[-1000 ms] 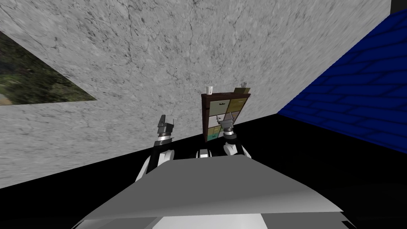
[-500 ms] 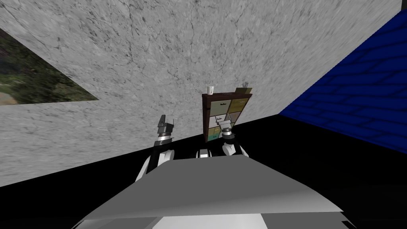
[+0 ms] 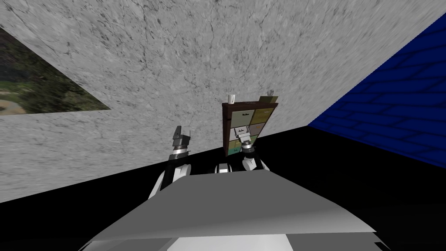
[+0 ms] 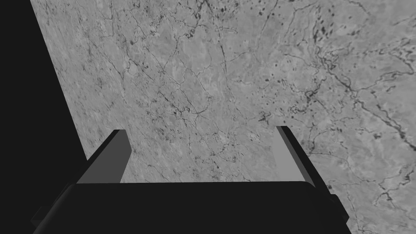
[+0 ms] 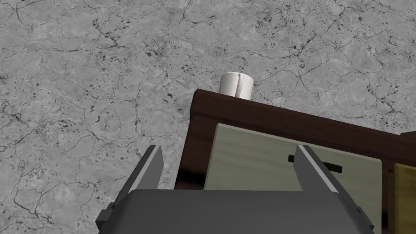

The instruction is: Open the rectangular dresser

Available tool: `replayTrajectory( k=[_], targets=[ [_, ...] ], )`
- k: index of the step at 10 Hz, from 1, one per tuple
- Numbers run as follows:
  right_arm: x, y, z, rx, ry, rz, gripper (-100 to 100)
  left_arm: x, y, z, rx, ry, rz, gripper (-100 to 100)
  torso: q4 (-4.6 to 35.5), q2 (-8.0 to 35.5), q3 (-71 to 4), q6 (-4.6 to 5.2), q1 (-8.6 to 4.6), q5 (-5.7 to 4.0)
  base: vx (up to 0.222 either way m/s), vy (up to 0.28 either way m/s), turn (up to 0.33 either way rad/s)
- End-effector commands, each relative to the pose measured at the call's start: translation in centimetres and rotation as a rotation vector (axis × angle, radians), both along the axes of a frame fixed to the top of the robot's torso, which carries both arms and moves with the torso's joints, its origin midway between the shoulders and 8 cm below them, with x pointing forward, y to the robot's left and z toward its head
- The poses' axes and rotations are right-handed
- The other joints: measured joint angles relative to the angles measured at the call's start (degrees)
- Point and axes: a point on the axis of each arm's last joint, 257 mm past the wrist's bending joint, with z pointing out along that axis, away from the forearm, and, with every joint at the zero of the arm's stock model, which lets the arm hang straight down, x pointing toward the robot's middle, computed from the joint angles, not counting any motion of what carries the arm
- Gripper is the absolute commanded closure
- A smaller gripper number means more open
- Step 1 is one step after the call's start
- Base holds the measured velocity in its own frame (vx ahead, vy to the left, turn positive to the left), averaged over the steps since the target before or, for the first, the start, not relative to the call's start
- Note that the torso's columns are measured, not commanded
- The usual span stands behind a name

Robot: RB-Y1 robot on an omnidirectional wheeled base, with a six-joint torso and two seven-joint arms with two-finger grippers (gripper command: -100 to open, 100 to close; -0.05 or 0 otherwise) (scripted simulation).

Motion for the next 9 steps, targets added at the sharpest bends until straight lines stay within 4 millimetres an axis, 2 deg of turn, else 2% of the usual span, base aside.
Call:
replayTrajectory(
  k=[1, 3, 4, 6, 7, 9],
  targets=[
    [0.6, 0.6, -1.4, 0.082, 0.047, 0.075, -100, 0.0, 0.0, 0.0, 0.0, 0.0, 0.0, 0, 0.0, 0.0, 0.0, 0.0, 0.0, 0.0, 0.02, 0.0, 0.028],
    [0.6, 0.6, -1.4, 0.113, 0.054, 0.102, -100, 0.0, 0.0, 0.0, 0.0, 0.0, 0.0, 0, 0.0, 0.0, 0.0, 0.0, 0.0, 0.0, 0.015, -0.001, 0.011],
    [1.1, 1.0, -2.7, 0.165, 0.093, 0.145, -100, 0.0, 0.0, 0.0, 0.0, 0.0, 0.0, 0, 0.0, 0.0, 0.0, 0.0, 0.0, 0.0, 0.017, -0.003, 0.026],
    [1.1, 1.0, -2.7, 0.196, 0.1, 0.172, -100, 0.0, 0.0, 0.0, 0.0, 0.0, 0.0, 0, 0.0, 0.0, 0.0, 0.0, -0.01, 0.0, 0.018, -0.006, 0.008],
    [1.7, 1.3, -4.0, 0.248, 0.139, 0.21, -100, 0.0, 0.0, 0.0, 0.0, 0.0, 0.0, 0, 0.0, 0.0, 0.0, 0.0, 0.0, 0.0, 0.021, -0.008, 0.017],
    [1.7, 1.3, -4.0, 0.279, 0.146, 0.236, -100, 0.0, 0.0, 0.0, 0.0, 0.0, 0.0, 0, 0.0, 0.0, 0.0, 0.0, 0.0, 0.0, 0.016, -0.006, 0.008]
  ],
)
